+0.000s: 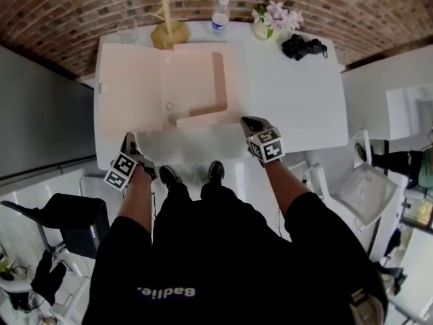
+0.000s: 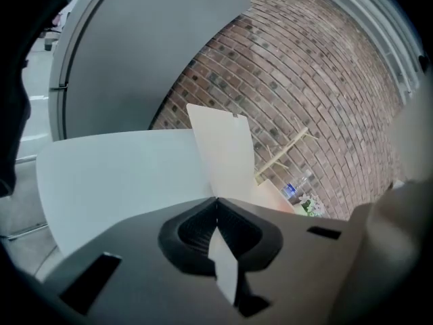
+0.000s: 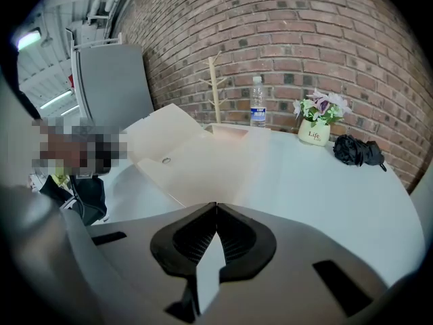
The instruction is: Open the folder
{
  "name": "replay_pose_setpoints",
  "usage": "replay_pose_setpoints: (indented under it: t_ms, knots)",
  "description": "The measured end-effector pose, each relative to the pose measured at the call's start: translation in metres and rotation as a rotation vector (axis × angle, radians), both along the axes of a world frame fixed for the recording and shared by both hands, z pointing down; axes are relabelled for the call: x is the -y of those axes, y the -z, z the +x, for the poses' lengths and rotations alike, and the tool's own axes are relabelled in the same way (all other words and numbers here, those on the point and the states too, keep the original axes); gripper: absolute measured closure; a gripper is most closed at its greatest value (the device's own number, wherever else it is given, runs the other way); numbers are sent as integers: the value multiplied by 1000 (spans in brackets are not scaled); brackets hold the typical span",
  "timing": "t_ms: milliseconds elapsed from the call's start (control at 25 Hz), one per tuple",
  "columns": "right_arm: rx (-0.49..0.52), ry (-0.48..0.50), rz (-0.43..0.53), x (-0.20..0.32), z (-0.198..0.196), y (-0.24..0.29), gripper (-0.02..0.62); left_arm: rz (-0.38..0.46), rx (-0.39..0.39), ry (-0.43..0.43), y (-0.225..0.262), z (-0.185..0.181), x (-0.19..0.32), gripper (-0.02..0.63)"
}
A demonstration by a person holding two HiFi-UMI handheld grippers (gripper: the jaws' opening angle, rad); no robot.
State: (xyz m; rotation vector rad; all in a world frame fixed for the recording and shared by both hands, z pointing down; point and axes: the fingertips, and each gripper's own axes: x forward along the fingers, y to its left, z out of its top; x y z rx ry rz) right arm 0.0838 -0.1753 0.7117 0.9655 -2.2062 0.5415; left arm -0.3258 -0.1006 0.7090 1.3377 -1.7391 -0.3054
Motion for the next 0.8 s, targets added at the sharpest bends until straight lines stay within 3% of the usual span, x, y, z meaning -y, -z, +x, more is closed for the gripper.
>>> replay_pose_setpoints:
  t_ms: [800]
  knots:
    - [0,-13,11,2,-1,7,565,-140,-42,60,-37,-13,1,603]
